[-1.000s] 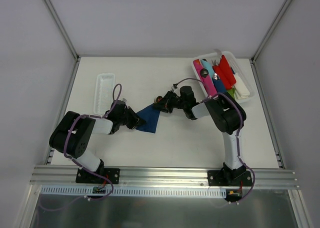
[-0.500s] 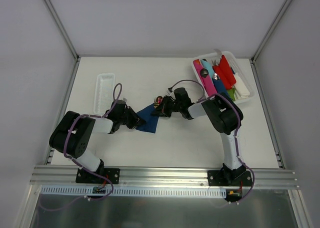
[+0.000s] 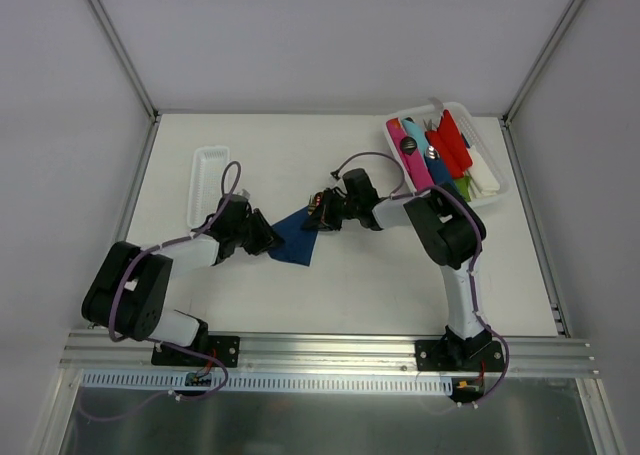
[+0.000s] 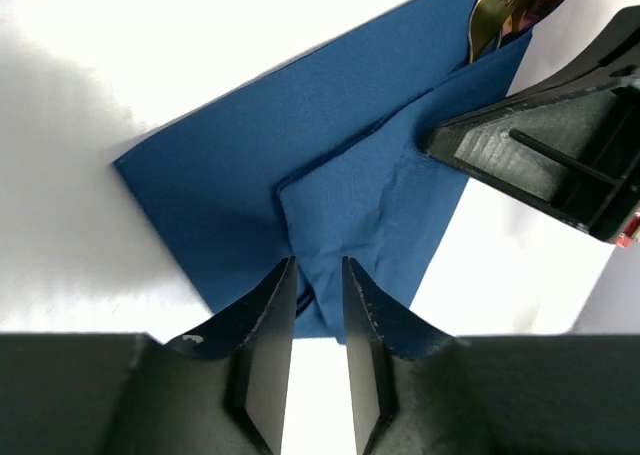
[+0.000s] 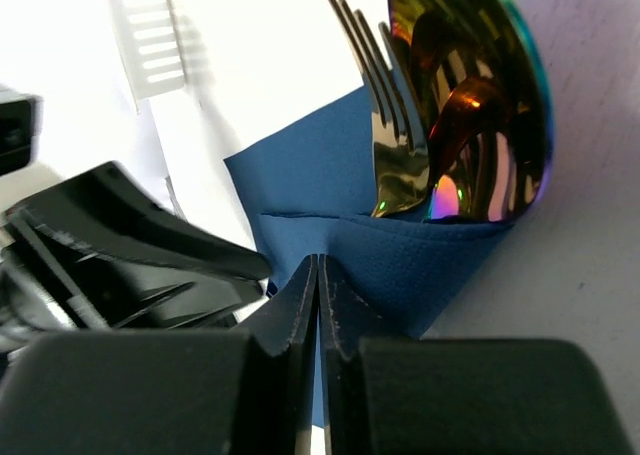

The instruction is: Place the utensils on the paper napkin and roll it up

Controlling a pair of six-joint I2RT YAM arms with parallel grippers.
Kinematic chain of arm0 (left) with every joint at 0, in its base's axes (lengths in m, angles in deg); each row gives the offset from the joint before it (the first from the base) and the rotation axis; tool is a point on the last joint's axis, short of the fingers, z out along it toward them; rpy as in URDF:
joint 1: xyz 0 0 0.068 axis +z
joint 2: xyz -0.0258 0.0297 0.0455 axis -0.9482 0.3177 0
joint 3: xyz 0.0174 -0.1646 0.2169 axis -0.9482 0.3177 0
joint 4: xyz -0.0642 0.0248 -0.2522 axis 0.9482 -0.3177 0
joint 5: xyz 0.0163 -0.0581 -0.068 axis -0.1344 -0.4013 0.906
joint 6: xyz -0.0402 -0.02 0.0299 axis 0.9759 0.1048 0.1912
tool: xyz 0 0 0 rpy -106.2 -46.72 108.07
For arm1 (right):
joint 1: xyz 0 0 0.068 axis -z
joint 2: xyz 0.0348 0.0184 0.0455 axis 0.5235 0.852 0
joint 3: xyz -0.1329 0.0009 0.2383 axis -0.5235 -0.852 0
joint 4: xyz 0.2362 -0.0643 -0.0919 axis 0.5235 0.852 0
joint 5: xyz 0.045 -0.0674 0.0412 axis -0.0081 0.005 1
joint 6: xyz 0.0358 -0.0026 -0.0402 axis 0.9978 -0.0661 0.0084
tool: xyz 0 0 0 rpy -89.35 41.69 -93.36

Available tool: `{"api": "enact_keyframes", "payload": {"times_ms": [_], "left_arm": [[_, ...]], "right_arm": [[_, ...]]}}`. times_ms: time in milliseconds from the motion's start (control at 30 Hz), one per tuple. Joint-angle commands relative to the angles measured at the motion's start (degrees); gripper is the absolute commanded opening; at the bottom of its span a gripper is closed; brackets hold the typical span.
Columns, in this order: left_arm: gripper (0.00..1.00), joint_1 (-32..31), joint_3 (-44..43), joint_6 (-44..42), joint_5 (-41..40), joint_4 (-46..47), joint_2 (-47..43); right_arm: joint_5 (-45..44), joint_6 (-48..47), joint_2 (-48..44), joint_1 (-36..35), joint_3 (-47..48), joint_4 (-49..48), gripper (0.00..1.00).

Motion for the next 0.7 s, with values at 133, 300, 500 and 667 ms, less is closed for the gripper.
{"api": "enact_keyframes", "payload": {"times_ms": [133,300,500,667], "left_arm": [[0.27,1.1,-7.1,-8.4,-14.3,-18.9,-9.5],[0.27,2.0,-7.8,-7.6,-19.7,-21.3,-8.8],[0.27,3.4,-7.2,-5.4,-21.8,-21.4,-5.1],[0.26,3.5,-8.9,-6.5,-20.9,-21.3,0.3]], "right_arm": [[-4.0,-4.4,1.0,-0.5,2.2,7.1,0.03],[-4.6,-5.3,1.2,-0.8,3.5,9.8,0.03],[-5.0,-5.5,1.2,-1.0,4.2,11.1,0.03],[-5.3,-5.9,1.2,-1.2,4.6,12.2,0.03]]}}
